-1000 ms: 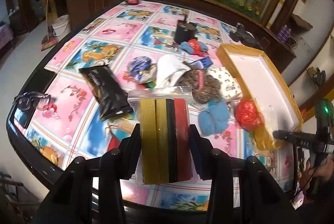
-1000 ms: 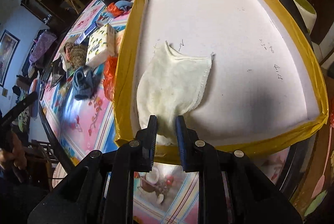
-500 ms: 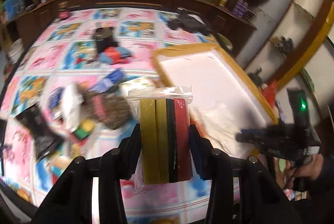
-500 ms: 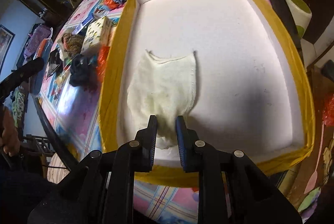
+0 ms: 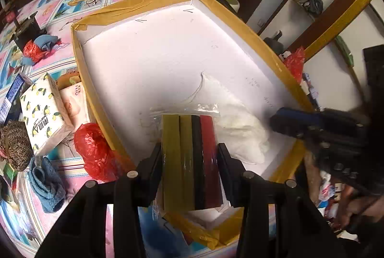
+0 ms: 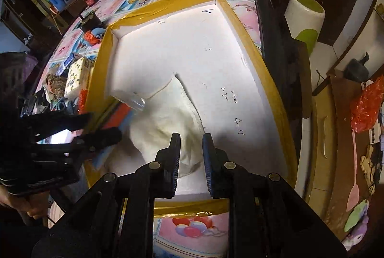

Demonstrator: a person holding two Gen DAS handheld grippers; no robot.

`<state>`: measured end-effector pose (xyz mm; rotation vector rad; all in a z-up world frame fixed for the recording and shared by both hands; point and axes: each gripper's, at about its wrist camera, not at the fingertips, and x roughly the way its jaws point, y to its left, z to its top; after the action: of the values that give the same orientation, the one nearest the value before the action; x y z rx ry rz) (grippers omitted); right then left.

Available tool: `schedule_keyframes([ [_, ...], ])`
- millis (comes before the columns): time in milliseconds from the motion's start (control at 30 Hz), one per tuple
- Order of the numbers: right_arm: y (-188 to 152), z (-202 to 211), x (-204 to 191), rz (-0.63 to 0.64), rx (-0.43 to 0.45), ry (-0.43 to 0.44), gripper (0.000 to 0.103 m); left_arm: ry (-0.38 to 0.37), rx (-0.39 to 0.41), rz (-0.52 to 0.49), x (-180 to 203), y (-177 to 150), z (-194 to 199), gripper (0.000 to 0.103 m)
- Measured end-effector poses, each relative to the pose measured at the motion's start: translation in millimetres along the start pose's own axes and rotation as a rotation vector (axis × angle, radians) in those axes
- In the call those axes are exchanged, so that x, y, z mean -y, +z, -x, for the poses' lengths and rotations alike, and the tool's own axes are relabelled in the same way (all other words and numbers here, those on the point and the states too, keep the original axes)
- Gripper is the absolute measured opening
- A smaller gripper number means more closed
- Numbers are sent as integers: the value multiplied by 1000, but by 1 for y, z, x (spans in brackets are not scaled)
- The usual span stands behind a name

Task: Organize soft objects
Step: 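Lower the striped sponge pack into the tray and open the left gripper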

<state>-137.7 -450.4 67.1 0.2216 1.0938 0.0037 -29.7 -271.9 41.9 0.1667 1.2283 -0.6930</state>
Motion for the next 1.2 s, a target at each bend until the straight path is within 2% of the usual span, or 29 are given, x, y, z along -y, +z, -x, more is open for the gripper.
schedule_keyframes([
  [133,-2,11,-1,3,29,34,18,31,1,-30,7,-3,-2,49],
  [200,-4,16,-1,-7,48,49,18,9,-9,-34,9,-6,-3,62],
  [300,-4,21,1,-41,79,74,18,-4,1,-45,9,-8,1,64],
  [433,-3,24,1,-74,112,73,18,28,77,-64,10,-13,22,66],
  [600,2,29,-11,-44,145,85,18,-15,209,-36,-5,-15,57,66],
  [733,5,29,-27,-1,149,114,18,-17,275,80,-38,-19,83,66],
  [833,5,25,-42,37,136,142,18,22,301,188,-75,-29,97,65],
  [1067,0,18,-83,143,102,183,18,158,341,450,-151,-73,122,65],
  [1200,-4,17,-106,201,97,208,18,232,332,610,-203,-98,131,65],
])
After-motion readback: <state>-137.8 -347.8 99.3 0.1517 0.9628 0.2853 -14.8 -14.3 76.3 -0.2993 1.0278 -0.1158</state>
